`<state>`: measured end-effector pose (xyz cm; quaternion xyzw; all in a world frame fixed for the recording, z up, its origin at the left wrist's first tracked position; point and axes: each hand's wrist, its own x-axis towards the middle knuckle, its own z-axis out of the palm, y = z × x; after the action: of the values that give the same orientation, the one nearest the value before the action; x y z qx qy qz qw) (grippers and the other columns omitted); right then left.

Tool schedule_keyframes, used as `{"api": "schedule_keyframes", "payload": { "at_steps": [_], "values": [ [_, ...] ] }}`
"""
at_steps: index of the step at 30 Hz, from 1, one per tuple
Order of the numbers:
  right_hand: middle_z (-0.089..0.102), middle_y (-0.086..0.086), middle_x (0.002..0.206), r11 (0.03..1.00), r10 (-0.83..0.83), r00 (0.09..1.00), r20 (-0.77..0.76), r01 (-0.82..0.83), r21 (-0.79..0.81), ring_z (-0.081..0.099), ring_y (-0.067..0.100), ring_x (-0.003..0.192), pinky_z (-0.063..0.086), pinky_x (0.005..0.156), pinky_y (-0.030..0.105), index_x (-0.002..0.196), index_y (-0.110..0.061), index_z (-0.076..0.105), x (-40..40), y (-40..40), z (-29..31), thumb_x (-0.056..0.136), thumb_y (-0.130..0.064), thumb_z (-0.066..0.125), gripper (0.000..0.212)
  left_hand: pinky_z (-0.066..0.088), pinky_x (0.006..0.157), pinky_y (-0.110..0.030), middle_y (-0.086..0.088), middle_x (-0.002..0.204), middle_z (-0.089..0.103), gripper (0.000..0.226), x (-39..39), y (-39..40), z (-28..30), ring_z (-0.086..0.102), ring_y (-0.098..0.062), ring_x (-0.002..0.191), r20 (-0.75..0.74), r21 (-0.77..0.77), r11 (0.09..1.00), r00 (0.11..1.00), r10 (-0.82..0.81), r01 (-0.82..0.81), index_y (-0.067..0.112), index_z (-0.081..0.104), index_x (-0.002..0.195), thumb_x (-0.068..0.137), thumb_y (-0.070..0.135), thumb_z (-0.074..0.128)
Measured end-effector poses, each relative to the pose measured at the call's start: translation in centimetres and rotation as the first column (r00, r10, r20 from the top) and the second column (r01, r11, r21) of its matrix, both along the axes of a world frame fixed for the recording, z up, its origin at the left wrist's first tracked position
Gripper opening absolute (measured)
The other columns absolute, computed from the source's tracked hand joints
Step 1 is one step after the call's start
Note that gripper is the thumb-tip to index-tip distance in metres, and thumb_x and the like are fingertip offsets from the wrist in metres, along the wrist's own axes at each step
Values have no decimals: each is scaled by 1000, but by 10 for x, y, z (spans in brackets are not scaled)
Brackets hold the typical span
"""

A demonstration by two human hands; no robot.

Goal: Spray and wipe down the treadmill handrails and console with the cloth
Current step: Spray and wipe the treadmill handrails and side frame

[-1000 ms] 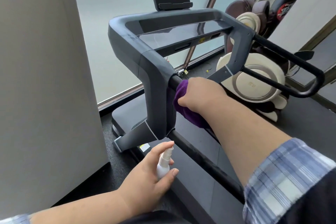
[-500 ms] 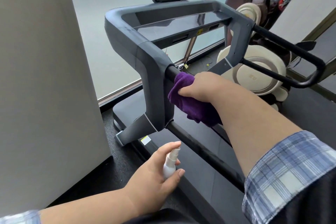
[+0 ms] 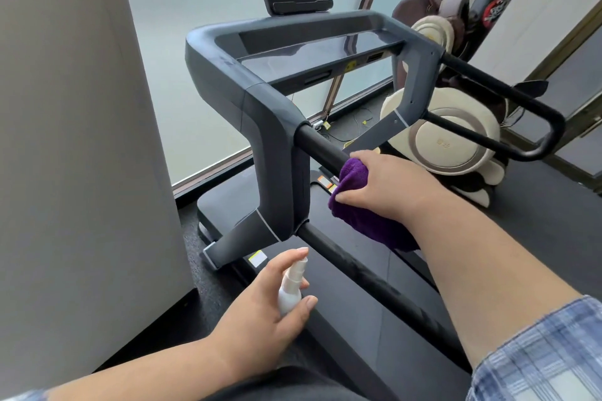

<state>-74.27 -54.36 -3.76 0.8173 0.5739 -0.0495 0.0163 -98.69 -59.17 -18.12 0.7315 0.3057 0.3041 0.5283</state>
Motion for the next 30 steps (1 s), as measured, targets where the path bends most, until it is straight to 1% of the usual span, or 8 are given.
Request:
{"api": "schedule_keyframes", "payload": {
  "at_steps": [2,5,9,12,15,21,25,30],
  "values": [
    [60,-9,93,1000,-21,994,103,22,-9,59,23,87,53,75,38,109,-32,54,-6,8,-4,69,-76,60,60,45,72,-10,28,107,56,60,-4,3,-2,59,2,78,-3,-15,1000,1000,26,-26,67,34,128,86,39,67],
    [59,-6,85,997,-38,990,135,29,72,58,25,80,49,65,35,92,-27,52,-16,25,-7,72,-66,62,44,47,69,-14,25,106,57,62,-6,7,-3,58,-1,69,5,-42,998,999,41,-41,66,36,129,87,35,69],
    [53,-4,82,992,-10,997,75,0,125,53,27,80,45,68,36,93,-25,49,-37,62,-4,76,-60,66,43,48,69,-18,26,105,57,60,-6,7,-5,58,5,70,19,-72,996,998,53,-52,66,37,129,84,41,67],
    [53,-2,94,993,0,998,60,-7,116,50,29,84,44,69,38,106,-22,48,-50,88,-3,79,-59,68,51,48,72,-16,26,105,58,60,-7,5,-10,58,5,70,9,-87,995,998,59,-58,64,36,132,81,50,66],
    [53,-1,95,996,-1,998,63,-4,84,49,29,83,42,66,38,116,-19,44,-51,98,-1,77,-54,72,59,50,70,-23,23,107,59,63,-6,4,-15,55,0,63,-9,-93,994,999,51,-51,60,36,135,79,55,64],
    [57,-2,82,999,23,998,54,-22,-31,56,22,70,39,58,30,88,-20,50,-38,90,2,71,-38,64,29,49,74,-23,25,107,59,63,8,-1,-15,60,-2,76,-34,-106,994,999,13,-16,62,36,135,78,55,64],
    [56,-2,77,999,14,999,48,-12,-47,53,19,65,41,58,30,78,-22,47,-28,67,3,68,-38,61,24,48,75,-20,25,107,60,60,18,-2,-9,62,-1,81,-40,-77,997,999,9,-12,65,36,131,80,54,64],
    [54,-3,73,1000,-30,998,61,31,-7,48,17,60,35,51,28,76,-23,42,-10,14,1,71,-40,61,25,48,68,-32,20,102,59,59,37,3,8,56,-4,66,6,-57,998,1000,-16,17,64,40,128,88,32,69]
  ]
}}
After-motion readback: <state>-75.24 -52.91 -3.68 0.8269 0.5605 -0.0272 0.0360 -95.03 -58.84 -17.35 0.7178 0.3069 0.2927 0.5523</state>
